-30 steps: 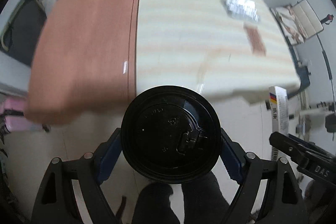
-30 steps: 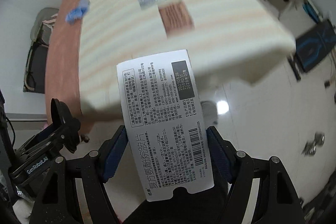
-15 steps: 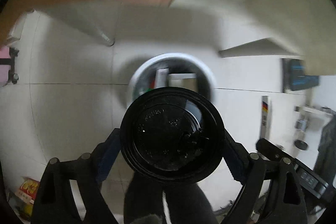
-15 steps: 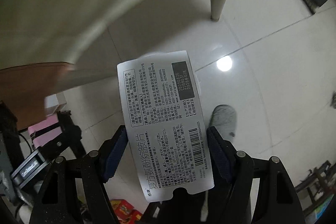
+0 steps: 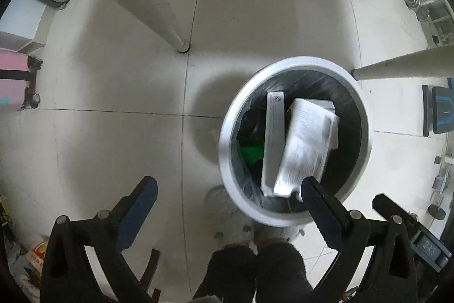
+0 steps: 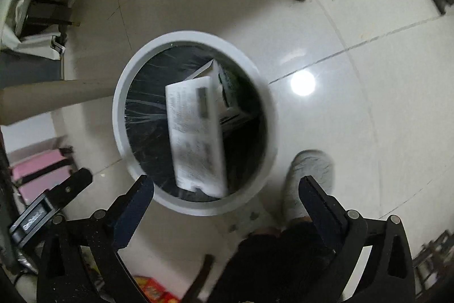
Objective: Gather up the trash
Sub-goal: 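Open both grippers over the bin to drop the lid and leaflet, then move both grippers back over the table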
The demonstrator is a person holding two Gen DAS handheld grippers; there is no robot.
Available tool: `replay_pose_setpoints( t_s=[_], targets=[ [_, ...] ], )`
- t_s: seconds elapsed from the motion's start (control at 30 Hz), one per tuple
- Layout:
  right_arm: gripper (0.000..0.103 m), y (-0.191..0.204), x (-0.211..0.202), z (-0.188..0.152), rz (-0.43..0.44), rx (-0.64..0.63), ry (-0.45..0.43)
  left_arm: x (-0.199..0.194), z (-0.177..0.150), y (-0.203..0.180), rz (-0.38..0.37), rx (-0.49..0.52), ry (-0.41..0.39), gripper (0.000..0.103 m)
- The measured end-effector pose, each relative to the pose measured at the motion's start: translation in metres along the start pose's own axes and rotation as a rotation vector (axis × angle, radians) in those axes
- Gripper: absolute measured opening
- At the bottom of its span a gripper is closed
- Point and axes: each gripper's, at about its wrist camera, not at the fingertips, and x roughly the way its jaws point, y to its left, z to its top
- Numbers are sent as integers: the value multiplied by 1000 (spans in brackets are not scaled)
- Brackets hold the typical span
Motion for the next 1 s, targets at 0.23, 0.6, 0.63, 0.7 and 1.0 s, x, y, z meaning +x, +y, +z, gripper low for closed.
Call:
replay_pose_setpoints(
  t_s=[0.23,0.6,0.63,0.7,1.0],
  targets=[
    [103,10,-37,-10,-187,-91,-43,-38,-16,-5,61,35,-4,103],
    [103,30,-119,-35,-221,-169,-77,-102,-39,-12,55,47,12,103],
    [103,33,-129,-38,-222,-175,-80,-109,-40,-14,53,47,11,103],
    [103,37,-151,-43,-219,-181,-89,-127,-44,-16,48,51,7,103],
    [103,58,-252,-71,-223,-222,-124,-224,-67,-20,37,66,-24,103]
  ],
)
